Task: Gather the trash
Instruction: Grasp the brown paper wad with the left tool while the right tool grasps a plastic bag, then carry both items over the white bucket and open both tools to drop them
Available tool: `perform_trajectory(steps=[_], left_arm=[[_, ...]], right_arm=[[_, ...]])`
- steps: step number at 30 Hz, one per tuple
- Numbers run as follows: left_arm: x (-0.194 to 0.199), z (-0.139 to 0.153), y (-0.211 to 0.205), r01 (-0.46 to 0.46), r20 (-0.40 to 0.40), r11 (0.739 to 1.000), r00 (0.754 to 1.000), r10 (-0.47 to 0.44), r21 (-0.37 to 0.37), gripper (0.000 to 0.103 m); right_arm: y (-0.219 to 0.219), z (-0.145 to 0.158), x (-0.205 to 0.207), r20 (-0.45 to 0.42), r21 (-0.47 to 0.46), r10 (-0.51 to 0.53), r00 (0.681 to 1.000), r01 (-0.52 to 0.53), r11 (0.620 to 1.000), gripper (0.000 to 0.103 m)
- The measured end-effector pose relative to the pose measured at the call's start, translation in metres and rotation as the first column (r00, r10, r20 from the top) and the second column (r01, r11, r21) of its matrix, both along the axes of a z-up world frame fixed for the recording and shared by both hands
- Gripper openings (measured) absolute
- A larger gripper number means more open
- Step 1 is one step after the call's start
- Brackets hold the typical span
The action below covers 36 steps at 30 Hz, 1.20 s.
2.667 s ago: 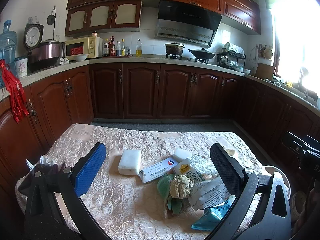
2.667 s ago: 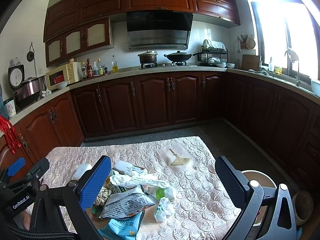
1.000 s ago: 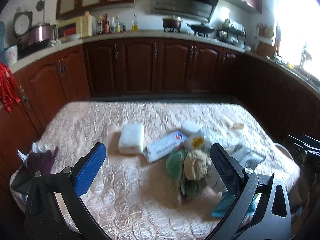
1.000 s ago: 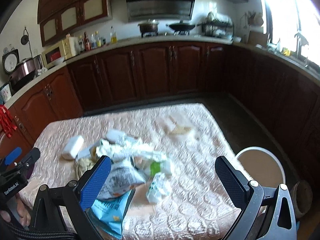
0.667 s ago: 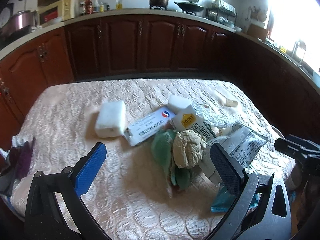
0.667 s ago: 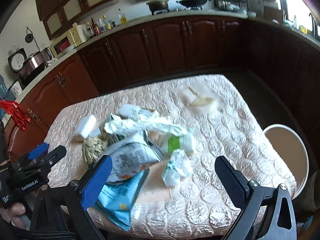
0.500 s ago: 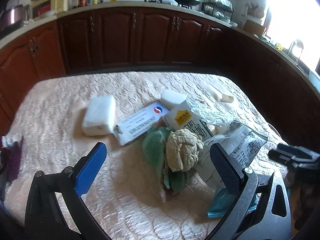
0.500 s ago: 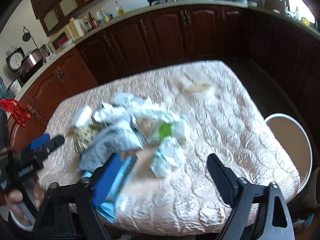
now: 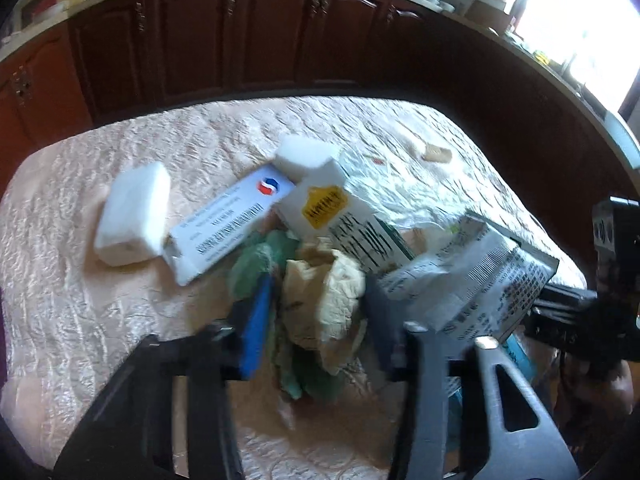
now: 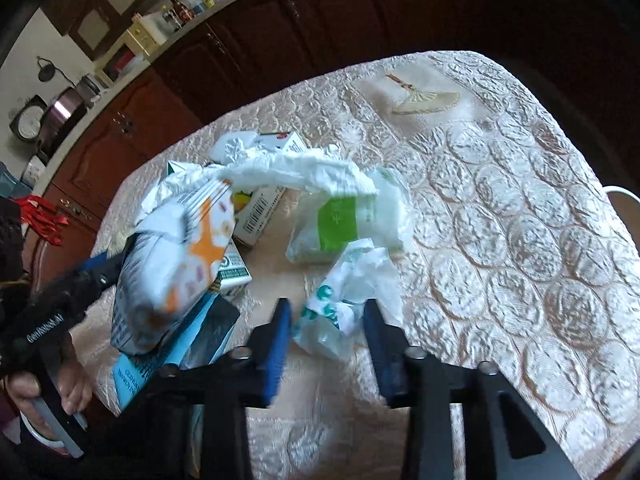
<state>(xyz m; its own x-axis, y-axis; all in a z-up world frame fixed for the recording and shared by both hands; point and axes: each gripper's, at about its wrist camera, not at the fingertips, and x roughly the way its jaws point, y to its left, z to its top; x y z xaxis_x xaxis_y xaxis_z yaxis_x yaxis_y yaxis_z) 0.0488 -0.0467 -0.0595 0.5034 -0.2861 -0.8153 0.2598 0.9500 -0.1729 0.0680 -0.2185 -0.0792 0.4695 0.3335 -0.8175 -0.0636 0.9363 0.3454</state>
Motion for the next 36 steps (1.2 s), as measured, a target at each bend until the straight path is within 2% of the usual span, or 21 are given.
perform_trajectory(steps=[1, 3, 11, 17, 23, 36], left_arm=[[-0.001, 0.000, 0.000, 0.002, -0.001, 1.000, 1.000, -0.002, 0.002, 0.029], [-0.003, 0.002, 0.003, 0.002, 0.002, 1.000, 1.000, -0.002, -0.011, 0.025], [-0.020, 0.038, 0.020, -0.040, 0.057, 0.999, 0.997, 0.042, -0.038, 0.023], [-0.027, 0.074, 0.013, 0.006, 0.105, 0.996, 0.994, 0.003, -0.087, 0.023], [-0.029, 0.090, -0.026, 0.085, 0.136, 0.995, 0.988, -0.076, -0.060, 0.023], [-0.031, 0.099, -0.126, 0.222, 0.120, 0.975, 0.968, -0.219, -0.013, 0.023]], right_arm=[[0.000, 0.001, -0.001, 0.005, -0.008, -0.003, 1.000, 0.003, 1.000, 0.024], [-0.005, 0.006, -0.007, 0.031, -0.007, -0.026, 0.999, 0.027, 1.000, 0.021], [-0.030, 0.023, -0.021, 0.072, 0.050, -0.090, 0.993, 0.086, 0.995, 0.019], [-0.043, 0.053, -0.036, 0.136, 0.051, -0.108, 0.985, 0.101, 0.994, 0.019], [-0.059, 0.069, -0.045, 0.169, 0.056, -0.130, 0.977, 0.122, 0.991, 0.019], [-0.114, 0.083, -0.067, 0.185, 0.022, -0.218, 0.958, 0.217, 0.976, 0.019]])
